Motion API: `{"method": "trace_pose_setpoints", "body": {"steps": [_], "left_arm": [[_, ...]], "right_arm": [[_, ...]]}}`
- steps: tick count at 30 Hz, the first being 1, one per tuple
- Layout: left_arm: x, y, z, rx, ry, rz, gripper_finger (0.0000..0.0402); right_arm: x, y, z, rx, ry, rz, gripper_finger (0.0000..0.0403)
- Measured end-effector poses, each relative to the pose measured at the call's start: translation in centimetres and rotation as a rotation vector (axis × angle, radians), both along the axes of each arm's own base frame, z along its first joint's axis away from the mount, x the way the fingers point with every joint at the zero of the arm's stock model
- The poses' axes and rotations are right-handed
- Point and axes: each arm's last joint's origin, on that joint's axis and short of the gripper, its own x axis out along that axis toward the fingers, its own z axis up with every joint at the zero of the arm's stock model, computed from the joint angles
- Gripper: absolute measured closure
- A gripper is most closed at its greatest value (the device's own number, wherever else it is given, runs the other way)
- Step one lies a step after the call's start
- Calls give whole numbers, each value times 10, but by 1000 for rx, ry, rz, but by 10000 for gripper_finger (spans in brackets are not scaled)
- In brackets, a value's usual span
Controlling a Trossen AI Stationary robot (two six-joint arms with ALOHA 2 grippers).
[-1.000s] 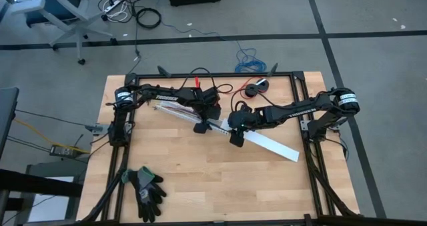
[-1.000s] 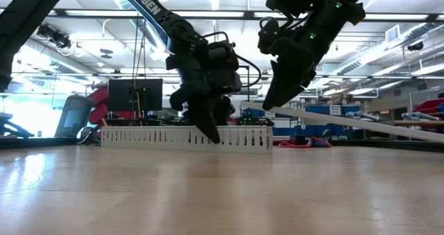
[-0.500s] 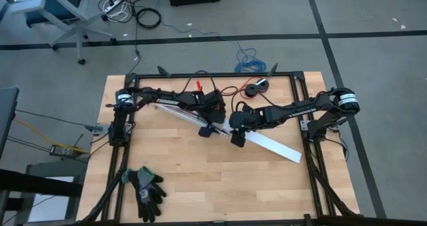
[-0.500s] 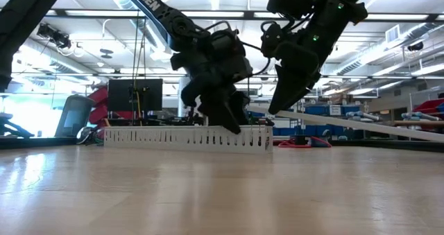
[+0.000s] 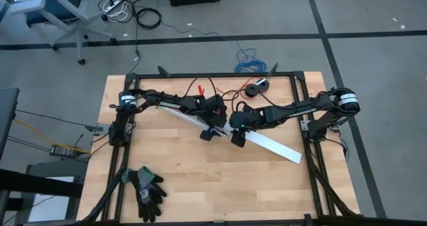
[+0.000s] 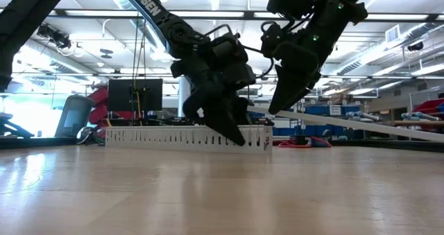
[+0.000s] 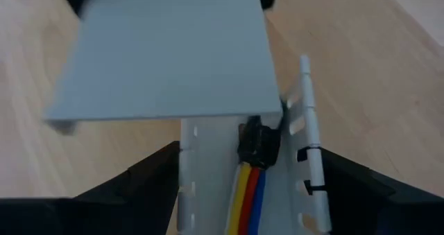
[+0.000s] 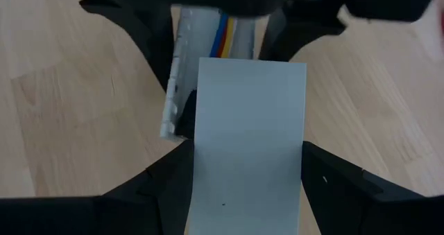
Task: Ziptie cables
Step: Close the white cable duct cover
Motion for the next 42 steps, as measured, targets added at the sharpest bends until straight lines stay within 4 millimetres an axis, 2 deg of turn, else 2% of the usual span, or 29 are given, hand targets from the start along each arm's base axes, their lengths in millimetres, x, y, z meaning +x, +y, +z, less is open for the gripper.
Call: {"method": "trace_pose_setpoints", "body": {"steps": [5,14,25,42], "left_arm": [[1,0,1,5,-9,3,108],[1,1,1,10,-9,6,113],[1,1,2,13,-10,8,174],[1,1,2,15,-14,9,172]], "right_arm": [[0,0,0,11,3,-5,172],[-1,2,-1,136,-9,-58,172],[-9,2,-16,165,9,-108,172],[-6,2,-15,158,-27,-91,170]]}}
